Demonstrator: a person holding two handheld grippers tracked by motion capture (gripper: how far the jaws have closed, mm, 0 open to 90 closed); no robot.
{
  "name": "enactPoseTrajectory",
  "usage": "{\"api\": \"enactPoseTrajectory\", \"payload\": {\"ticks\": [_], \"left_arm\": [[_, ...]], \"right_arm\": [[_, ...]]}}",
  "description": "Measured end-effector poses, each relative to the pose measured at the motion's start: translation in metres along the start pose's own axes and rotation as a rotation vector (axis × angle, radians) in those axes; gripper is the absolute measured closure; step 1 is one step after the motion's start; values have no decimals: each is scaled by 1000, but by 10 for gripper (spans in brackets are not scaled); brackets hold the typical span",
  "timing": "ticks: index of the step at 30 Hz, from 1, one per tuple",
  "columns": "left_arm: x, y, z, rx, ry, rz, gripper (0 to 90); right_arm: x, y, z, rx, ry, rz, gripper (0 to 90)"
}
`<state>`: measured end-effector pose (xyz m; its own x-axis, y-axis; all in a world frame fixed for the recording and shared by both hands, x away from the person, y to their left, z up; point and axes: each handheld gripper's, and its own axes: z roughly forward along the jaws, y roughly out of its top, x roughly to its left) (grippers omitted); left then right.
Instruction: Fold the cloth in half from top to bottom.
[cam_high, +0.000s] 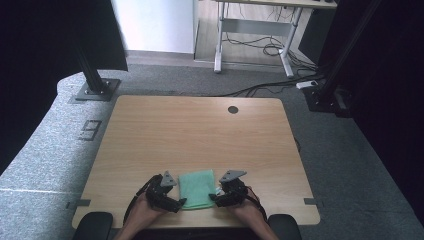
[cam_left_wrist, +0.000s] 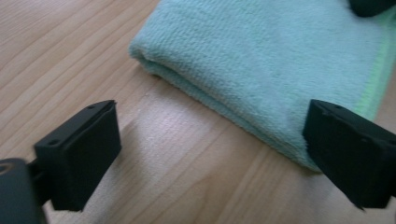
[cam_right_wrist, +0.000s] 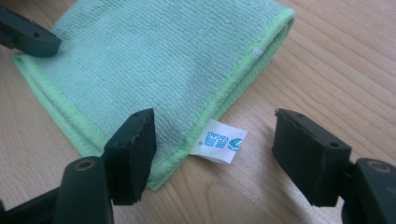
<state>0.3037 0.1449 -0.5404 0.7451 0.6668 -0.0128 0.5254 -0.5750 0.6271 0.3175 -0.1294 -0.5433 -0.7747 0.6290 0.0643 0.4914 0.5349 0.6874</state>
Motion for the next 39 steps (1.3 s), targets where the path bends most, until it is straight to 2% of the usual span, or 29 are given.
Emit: {"api": "enactPoseTrajectory", "payload": {"ticks": [5, 6, 8, 18, 39], "left_arm": [[4, 0, 3, 0, 8, -15, 0], [7, 0, 5, -5, 3, -34, 0], [11, 0, 6, -12, 4, -48, 0], [24, 7, 14, -35, 24, -70, 0], [54, 33, 36, -52, 56, -99, 0]], "right_arm": [[1, 0, 0, -1, -9, -7, 291], [1, 0, 1, 0, -15, -2, 276], [0, 0, 2, -1, -21, -1, 246], [-6, 4, 7, -8, -62, 26, 174], [-44, 19, 23, -50, -110, 74, 166]]}}
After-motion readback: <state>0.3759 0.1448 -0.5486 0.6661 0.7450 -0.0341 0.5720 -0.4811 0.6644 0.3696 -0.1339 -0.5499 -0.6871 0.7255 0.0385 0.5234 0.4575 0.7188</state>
